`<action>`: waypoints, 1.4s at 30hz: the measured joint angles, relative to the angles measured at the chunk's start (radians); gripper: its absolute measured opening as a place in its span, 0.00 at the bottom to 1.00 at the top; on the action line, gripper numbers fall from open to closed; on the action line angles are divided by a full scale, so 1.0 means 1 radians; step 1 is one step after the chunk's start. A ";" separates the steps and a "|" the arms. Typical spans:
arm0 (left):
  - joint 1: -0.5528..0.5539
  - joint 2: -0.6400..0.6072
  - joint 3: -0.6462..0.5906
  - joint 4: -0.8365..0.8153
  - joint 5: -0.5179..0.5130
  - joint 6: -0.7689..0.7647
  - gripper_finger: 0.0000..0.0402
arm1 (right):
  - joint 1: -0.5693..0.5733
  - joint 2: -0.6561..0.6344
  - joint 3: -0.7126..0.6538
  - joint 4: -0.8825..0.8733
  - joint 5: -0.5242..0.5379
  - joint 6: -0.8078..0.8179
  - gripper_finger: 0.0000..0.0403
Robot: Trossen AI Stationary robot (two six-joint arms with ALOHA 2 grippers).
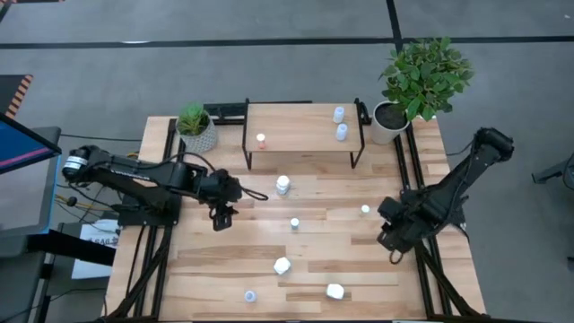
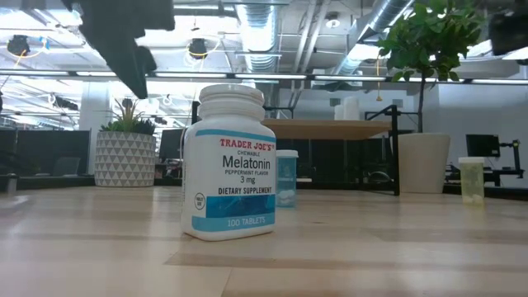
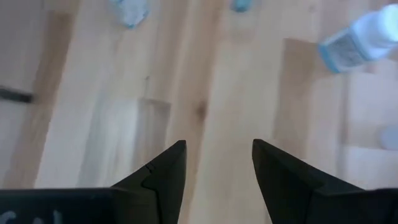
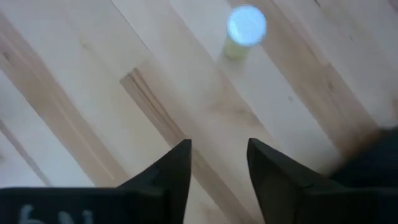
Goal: Pick and place medicine bottles onto shelf by color
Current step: Put the yellow pill bottle on the shelf
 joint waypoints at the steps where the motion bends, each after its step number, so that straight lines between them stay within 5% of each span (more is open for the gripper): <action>1: -0.006 0.000 -0.004 0.000 -0.022 -0.011 0.42 | -0.022 0.000 0.000 0.010 0.000 -0.019 0.47; 13: -0.059 0.000 -0.015 0.011 -0.097 -0.052 0.42 | -0.188 0.057 0.001 0.030 -0.008 -0.190 0.73; 31: -0.059 0.000 -0.015 0.018 -0.150 -0.056 0.42 | -0.312 0.302 0.002 0.097 0.049 -0.193 0.74; 42: -0.059 0.000 -0.015 0.017 -0.150 -0.037 0.42 | -0.415 0.324 0.002 0.196 0.040 -0.334 0.74</action>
